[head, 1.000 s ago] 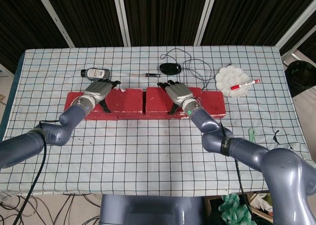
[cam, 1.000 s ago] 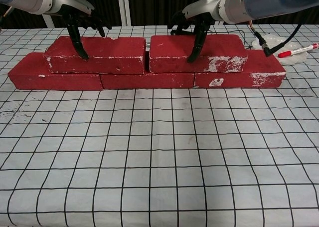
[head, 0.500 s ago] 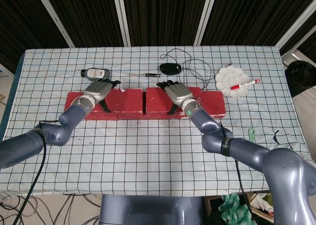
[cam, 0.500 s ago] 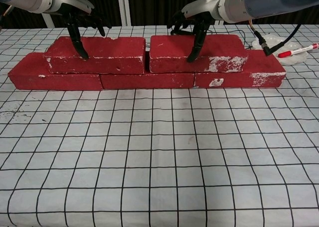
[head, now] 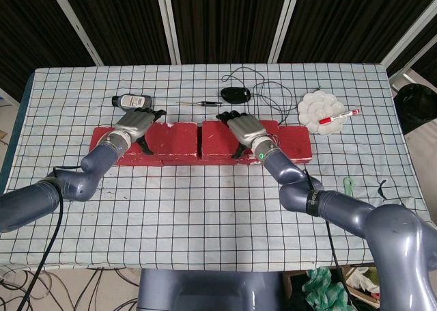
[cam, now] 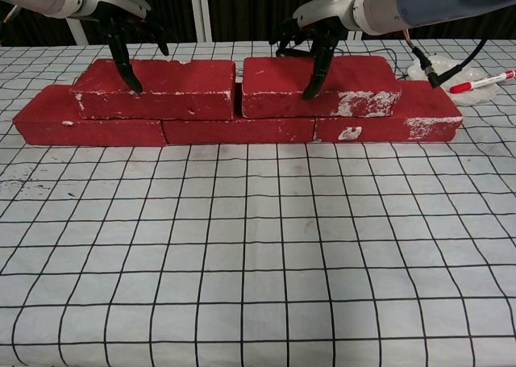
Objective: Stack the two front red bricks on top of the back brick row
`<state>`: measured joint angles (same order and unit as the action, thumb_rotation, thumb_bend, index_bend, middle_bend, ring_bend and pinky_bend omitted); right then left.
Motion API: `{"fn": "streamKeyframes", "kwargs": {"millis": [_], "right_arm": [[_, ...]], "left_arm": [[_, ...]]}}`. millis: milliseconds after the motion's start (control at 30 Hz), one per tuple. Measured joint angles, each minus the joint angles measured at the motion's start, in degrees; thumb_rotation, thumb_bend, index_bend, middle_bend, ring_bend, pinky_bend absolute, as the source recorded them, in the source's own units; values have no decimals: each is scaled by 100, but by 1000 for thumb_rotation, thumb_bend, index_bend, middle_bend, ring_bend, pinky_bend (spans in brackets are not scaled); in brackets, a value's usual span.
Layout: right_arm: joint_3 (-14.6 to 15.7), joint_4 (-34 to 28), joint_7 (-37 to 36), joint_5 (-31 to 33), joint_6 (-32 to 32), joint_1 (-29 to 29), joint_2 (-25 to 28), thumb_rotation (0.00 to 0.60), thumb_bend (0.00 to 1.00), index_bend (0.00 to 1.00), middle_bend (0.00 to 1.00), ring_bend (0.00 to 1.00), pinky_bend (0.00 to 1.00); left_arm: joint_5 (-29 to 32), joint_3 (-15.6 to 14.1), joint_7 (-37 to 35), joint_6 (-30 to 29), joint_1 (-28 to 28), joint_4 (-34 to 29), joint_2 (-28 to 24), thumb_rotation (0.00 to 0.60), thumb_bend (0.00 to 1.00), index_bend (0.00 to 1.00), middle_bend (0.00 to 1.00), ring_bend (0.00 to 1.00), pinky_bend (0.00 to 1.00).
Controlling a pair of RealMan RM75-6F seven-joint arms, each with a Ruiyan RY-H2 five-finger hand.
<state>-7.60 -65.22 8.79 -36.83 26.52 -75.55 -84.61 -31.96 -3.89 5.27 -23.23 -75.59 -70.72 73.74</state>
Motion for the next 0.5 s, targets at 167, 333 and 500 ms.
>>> {"fn": "streamKeyframes", "kwargs": {"millis": [167,333,500], "right_arm": [[-34,-90,-10,4,55,7,76,600,0,0,21,0,115],[-88,-244,-36,-13,145,40,202,600,0,0,21,0,115],[-159,-583,-83,-107,281,123,447,600,0,0,21,0,115]], "left_arm": [[10,10,11,-44,-7,-72,-68,600,0,26,112,0,37],[11,43,12,-122,-8,-213,-194,600,0,26,112,0,37],[-25,55,46,-288,16,-490,-441,600,0,25,112,0,25]]}}
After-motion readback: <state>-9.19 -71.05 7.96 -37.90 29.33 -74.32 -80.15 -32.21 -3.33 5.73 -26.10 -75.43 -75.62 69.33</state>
